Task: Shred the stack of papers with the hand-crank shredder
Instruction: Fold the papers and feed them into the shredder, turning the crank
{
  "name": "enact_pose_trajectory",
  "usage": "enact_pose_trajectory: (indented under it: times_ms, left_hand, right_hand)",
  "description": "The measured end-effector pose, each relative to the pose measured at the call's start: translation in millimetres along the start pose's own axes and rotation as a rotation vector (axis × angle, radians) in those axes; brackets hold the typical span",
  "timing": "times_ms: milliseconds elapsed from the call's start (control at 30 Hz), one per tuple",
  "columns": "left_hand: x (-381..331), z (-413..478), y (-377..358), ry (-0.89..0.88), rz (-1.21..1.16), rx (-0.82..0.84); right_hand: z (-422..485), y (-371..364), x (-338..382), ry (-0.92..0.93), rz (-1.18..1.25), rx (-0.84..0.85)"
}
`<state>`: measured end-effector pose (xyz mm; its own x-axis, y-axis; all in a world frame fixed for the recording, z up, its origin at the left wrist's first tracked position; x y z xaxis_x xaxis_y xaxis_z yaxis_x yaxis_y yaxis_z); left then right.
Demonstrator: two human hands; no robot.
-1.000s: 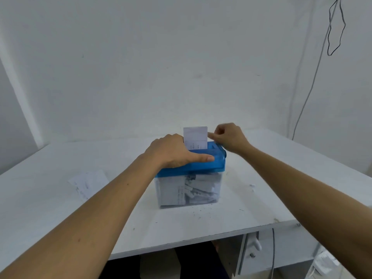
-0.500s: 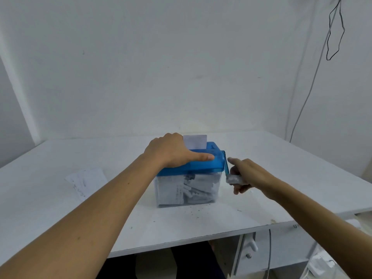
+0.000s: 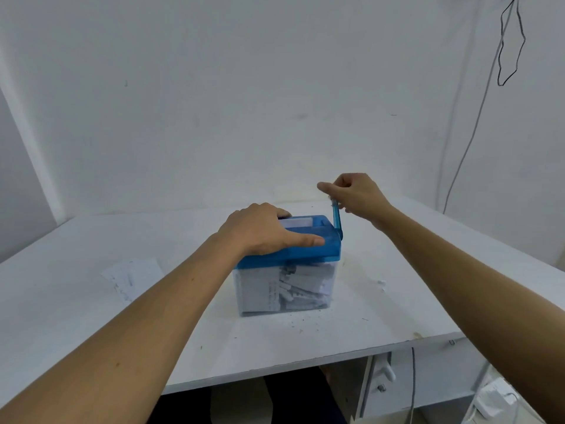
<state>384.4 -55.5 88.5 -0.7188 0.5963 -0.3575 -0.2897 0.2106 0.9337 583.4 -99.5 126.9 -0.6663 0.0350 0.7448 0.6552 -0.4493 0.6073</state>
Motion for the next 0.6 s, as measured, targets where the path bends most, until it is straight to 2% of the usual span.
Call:
enact_pose_trajectory:
  times_ms: [100,200,300,533,600]
  left_hand:
    - [0,0,1,-0.002,-0.006,0.0]
    - [-1,0,0,-0.008,0.012,0.002]
    - [-1,-1,1,-0.001,0.023,-0.018]
    - [-1,-2,0,0.012,0.042,-0.027]
    - [-1,-1,0,0.015,0.037,-0.019]
  right_hand:
    - [8,-13,-6,-0.007,-0.094,-0.018]
    - [13,-37,-34,-0.107,-0.14,0.037]
    - [4,-60,-64,-0.192,-0.222,0.163]
    - [-46,-83,-82,-0.314,-0.308,0.388]
    - [-64,-84,-74,-0.29,-0.293,0.469]
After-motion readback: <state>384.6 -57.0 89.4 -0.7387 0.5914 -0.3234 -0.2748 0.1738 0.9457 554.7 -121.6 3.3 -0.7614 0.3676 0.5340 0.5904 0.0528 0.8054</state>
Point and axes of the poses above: each hand's wrist, its own z-axis towards the middle knuckle, its own y-axis out of the back of the hand, x = y × z, the point moved 10 cm from there along z, towards the middle knuckle, and after that the axes turned 9 degrees about x, right-handed, at the moved point
